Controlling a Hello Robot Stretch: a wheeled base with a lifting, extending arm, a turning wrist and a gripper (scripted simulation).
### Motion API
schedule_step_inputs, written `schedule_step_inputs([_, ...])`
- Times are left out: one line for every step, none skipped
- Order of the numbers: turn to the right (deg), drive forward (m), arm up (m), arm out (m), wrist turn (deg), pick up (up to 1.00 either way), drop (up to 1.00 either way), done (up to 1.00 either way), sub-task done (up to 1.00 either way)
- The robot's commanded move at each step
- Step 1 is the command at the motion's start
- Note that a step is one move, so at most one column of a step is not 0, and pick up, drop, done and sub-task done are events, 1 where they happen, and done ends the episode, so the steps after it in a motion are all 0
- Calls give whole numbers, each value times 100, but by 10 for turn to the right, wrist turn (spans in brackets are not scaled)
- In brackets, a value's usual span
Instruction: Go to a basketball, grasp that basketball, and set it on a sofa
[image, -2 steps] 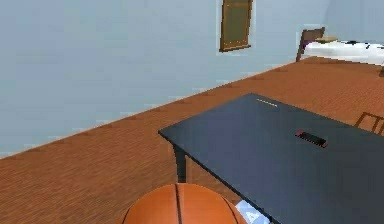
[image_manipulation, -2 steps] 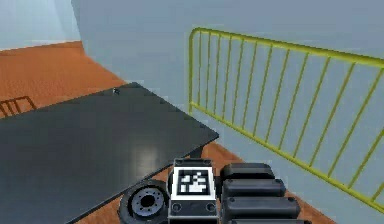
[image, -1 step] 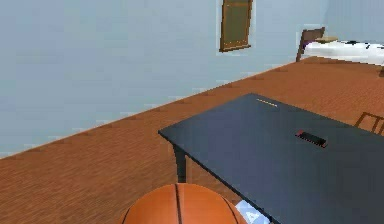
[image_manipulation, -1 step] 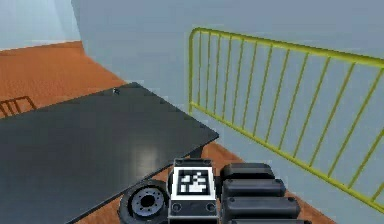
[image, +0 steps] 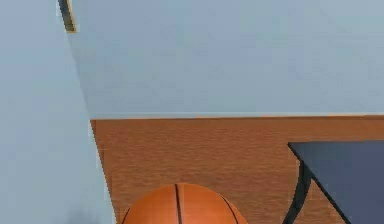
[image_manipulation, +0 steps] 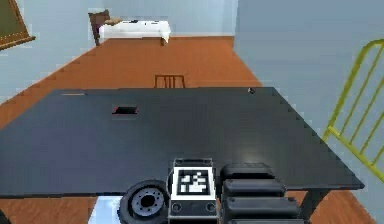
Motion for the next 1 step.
schedule_step_inputs([0, 75, 0, 0, 0, 0, 0, 0, 0])
